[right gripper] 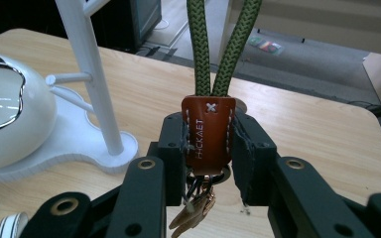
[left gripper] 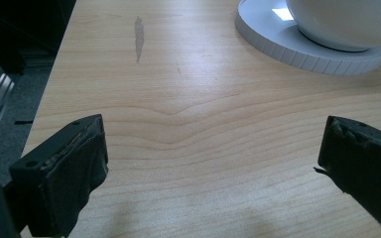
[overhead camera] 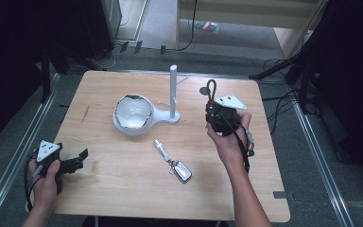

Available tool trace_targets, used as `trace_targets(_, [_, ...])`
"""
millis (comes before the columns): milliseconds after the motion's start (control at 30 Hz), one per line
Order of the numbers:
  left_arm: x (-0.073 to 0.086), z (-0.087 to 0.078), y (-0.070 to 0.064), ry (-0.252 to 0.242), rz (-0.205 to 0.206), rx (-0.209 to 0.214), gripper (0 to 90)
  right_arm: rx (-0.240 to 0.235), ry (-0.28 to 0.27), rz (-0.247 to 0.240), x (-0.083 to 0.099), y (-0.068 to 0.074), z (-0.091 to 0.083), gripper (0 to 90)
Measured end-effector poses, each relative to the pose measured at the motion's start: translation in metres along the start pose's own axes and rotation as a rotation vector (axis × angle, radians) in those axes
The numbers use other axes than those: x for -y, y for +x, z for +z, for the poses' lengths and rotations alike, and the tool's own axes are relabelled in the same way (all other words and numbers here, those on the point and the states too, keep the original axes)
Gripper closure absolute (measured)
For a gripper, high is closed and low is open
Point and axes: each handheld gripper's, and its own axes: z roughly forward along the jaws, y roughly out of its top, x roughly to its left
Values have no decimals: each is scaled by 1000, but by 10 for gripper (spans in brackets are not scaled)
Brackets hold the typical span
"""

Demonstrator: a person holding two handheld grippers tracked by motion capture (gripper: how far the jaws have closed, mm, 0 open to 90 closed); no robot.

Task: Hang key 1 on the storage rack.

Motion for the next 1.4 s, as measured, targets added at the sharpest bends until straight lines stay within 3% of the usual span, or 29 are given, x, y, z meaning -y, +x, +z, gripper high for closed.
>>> trace_targets(433, [0,0,1,-1,-5,2,0,-30,-32,-25,-4,10,11,696])
trace_targets(600, [0,0,1,-1,-6,2,0,-47,-39,-60,-6,13,17,696])
trace_targets(1400, [0,0,2,-2,-7,6,0,-104,-28,-64,-20,19,34,694])
